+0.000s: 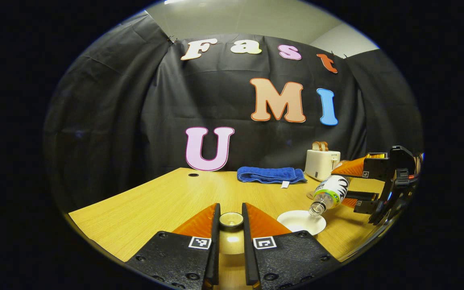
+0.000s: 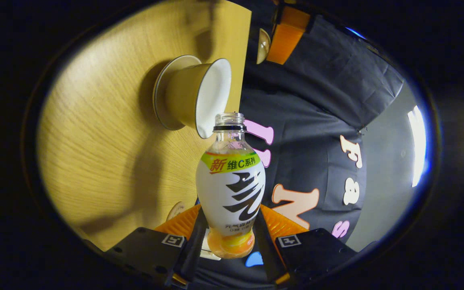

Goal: Open the teacup lid with one hand, grasp the water bottle and pour water into the teacup with the other hand; after pouring, place the water bottle on the coaster and then close the teacup lid.

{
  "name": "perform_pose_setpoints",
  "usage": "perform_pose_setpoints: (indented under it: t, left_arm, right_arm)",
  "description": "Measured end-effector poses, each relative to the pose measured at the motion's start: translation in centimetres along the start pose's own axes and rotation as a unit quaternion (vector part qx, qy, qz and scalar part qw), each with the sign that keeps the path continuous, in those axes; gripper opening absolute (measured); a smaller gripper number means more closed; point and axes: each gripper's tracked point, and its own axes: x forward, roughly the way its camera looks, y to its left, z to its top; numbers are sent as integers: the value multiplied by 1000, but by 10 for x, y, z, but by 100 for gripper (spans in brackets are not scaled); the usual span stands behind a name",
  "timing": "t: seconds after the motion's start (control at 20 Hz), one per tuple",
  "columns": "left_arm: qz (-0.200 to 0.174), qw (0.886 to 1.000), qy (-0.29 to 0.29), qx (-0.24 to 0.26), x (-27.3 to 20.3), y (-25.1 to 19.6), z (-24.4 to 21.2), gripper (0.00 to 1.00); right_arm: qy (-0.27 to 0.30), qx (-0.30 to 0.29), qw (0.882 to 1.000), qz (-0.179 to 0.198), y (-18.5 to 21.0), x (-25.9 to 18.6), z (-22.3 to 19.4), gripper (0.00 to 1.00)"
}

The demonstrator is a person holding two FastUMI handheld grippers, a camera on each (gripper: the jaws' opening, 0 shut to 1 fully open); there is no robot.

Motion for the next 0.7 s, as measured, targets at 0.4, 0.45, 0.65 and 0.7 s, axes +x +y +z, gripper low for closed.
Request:
perform_pose_setpoints:
  t: [0.4,0.45,0.65,0.7]
  left_arm:
    - [-19,1000,-9,2,6,-21,12,23]
    - [-22,1000,-10,2,6,-24,13,23]
    - [-27,999,-17,3,6,-29,20,23]
    - [-29,999,-17,3,6,-31,21,23]
  right_arm:
    - [13,209,978,12,8,-8,6,67]
    - [16,233,972,13,7,-10,5,67]
    - [25,343,939,13,0,-1,-5,67]
    - [29,368,929,12,-3,-1,-8,67]
